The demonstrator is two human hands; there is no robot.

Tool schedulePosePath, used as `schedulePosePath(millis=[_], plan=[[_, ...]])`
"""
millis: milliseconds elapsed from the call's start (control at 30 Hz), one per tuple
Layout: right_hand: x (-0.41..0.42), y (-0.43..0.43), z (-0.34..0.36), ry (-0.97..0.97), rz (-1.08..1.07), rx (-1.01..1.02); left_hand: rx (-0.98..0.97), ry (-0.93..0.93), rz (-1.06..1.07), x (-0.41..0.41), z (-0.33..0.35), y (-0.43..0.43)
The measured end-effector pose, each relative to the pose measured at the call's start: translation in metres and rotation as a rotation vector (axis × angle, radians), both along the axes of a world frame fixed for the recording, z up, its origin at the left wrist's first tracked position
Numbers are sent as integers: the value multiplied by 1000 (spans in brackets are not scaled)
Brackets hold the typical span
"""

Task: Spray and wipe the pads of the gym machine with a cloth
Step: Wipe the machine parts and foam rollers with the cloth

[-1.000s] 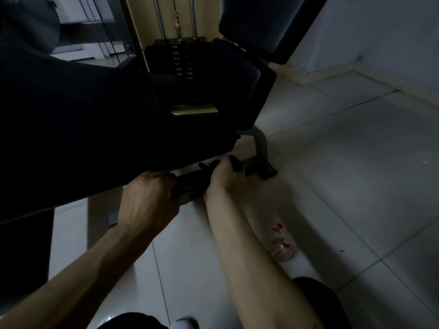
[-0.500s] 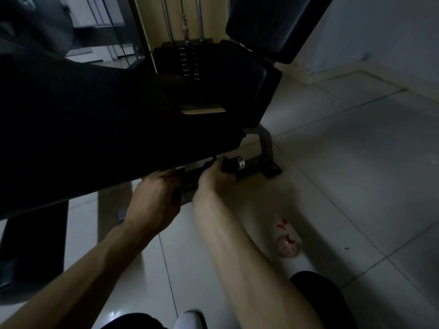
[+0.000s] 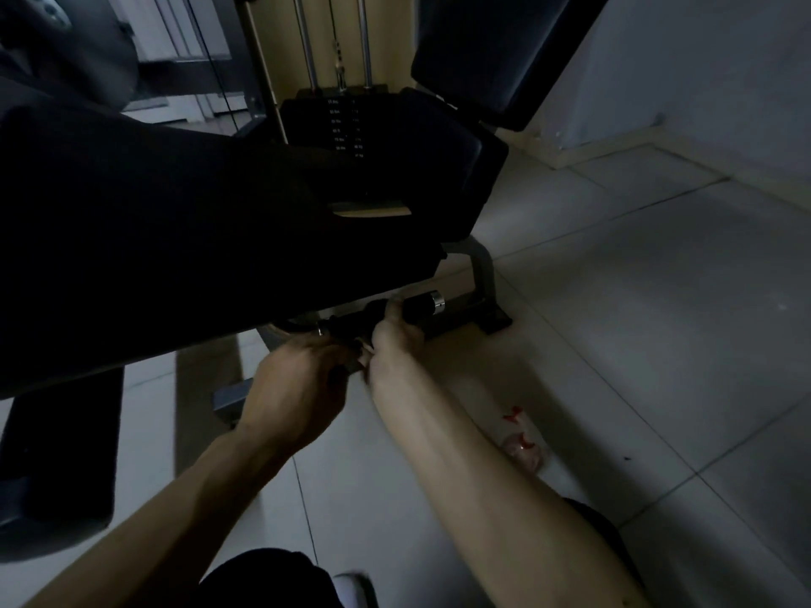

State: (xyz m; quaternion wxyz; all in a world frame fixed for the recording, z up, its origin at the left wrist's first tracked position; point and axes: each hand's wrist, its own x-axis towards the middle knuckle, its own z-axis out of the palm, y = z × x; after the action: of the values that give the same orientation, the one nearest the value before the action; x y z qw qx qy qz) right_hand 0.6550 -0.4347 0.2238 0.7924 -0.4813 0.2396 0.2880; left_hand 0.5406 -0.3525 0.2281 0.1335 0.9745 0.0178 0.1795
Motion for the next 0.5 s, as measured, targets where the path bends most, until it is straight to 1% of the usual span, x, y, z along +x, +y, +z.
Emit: schedulePosePath(millis=[67,100,133,200,233,267,300,367,400,467,500], plan=[[4,-12,-4,-4,-94,8,-128,227,-20,4,6,-14],[10,-25,-5,-3,-138,19,-256,348,-3,10,7,-22],[16,-39,-5,-9,-166,22,-465,463,52,16,9,-30],[29,-70,-12,-67,-142,-87,-1080,652,163,33,12,-51],[33,-81,-19,-99,-85,-170,-1362,706,191,41,11,-61],[36,-93,-22,-133,-39,-240,-1529,737,182,53,8,-73],[40,-104,-27,-160,16,-277,-1636,735,165,65,6,-86],[47,-125,-31,-141,70,-238,-1746,679,161,86,1,-114],[49,-133,-29,-133,73,-205,-1762,647,178,95,-1,-123],[58,-155,-35,-144,32,-220,-1760,673,211,112,-8,-143],[62,-163,-39,-148,45,-242,-1746,693,232,118,-11,-148]])
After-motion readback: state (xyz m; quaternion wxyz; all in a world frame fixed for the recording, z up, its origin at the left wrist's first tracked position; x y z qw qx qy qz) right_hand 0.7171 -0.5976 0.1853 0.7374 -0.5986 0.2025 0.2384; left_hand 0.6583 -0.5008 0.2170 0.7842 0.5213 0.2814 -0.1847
